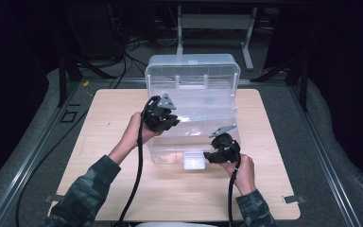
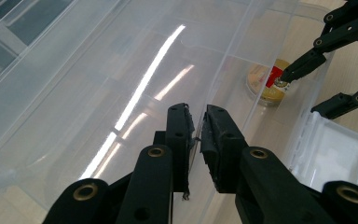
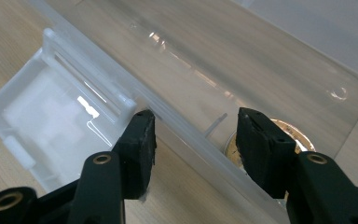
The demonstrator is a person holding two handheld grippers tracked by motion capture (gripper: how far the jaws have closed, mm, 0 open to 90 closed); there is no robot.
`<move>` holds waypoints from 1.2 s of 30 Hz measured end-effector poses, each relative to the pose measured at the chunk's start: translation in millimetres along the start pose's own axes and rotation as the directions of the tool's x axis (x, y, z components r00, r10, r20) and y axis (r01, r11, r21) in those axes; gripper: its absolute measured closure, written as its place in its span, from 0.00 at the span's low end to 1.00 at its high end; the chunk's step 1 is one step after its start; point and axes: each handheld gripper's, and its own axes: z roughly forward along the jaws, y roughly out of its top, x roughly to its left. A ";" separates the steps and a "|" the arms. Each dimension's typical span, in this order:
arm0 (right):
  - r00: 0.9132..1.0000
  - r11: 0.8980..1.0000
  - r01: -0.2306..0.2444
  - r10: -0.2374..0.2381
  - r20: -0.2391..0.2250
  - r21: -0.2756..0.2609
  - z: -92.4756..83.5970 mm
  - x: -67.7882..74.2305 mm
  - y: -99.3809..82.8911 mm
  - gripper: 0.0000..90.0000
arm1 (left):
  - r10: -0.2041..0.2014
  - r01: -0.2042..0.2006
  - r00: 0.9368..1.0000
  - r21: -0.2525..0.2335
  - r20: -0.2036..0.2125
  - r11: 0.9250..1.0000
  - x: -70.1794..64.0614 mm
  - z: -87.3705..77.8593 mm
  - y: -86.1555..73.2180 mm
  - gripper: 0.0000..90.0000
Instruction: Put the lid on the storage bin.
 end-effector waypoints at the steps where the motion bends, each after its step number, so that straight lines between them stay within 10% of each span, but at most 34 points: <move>1: 1.000 1.000 -0.001 0.001 -0.005 0.000 0.0 0.0 -0.2 0.53 | 0.000 0.000 1.000 0.002 0.002 1.000 -0.7 -0.1 -0.5 0.89; 25: 1.000 1.000 0.000 0.000 -0.006 -0.009 -29.9 1.4 3.1 0.40 | -0.010 0.010 1.000 -0.033 -0.004 0.999 -13.4 0.1 -12.3 0.86; 36: 0.999 0.985 0.018 -0.026 -0.046 -0.170 -77.0 -1.9 33.9 0.42 | -0.029 0.029 1.000 -0.044 0.009 0.999 -13.4 0.2 -14.6 0.86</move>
